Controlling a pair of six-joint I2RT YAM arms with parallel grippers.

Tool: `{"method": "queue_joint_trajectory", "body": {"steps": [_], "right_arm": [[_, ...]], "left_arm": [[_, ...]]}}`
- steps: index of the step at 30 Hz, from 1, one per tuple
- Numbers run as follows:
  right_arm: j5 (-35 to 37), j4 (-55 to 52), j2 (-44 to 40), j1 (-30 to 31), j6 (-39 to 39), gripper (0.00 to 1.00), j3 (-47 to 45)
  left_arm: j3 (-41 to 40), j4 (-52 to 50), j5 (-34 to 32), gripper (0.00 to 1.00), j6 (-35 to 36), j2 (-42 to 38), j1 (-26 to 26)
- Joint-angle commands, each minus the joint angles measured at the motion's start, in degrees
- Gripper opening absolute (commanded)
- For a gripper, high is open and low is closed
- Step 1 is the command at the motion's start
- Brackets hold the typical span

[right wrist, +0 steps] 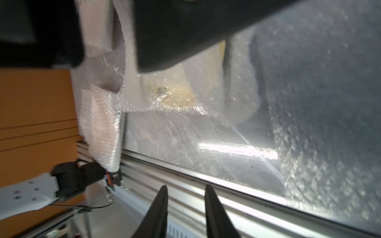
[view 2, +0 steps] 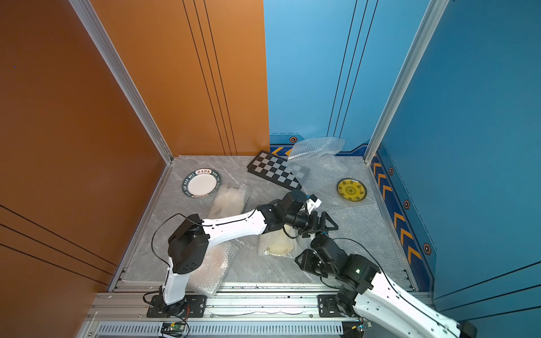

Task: Unpack dinner plates from bubble wrap
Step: Unwrap the bubble wrap at the center of the board.

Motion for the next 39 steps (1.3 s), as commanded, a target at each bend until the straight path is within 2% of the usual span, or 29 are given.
{"method": "queue_joint_trajectory", "body": {"steps": [1,4,8,12,16,18,23,28,39], "right_arm": [[9.35,11.04,11.52,5.74,-4.98,0.19,5.61],[12.76,14.78,16.81,6.91,-8.27,0.15,7.17],[15.37,20.52,17.65,5.52,-11.26,0.13,4.87],[21.11,26.21,11.59,6.87,-11.71,0.09,-0.66],[29.94,33.12,2.46,9.18,-14.52,0.07,-9.4],[31.98,31.68,-0.03,8.23,-13.71,0.05,-11.54],[28.14,28.07,-2.48,1.94,-9.82,0.03,-14.3],[25.38,25.39,-2.84,-1.28,-7.34,0.02,-16.29],[19.72,23.64,5.87,-3.93,-1.21,0.0,-17.87]], "left_arm": [[1.48,-1.29,1.36,0.98,1.36,1.43,-0.48],[1.47,-1.38,1.53,0.98,1.39,1.33,-0.13],[1.25,-1.71,1.67,0.98,1.37,1.08,0.28],[1.23,-1.87,1.85,0.98,1.38,1.08,0.88],[1.2,-1.86,2.15,0.98,1.21,1.37,1.37],[1.33,-1.83,2.37,0.98,1.06,1.64,1.44],[2.29,-1.93,2.87,0.98,0.4,2.2,1.43],[3.83,-2.38,3.38,0.98,-0.06,2.65,1.43],[4.35,-3.81,3.57,0.98,0.47,3.26,1.5]]}}
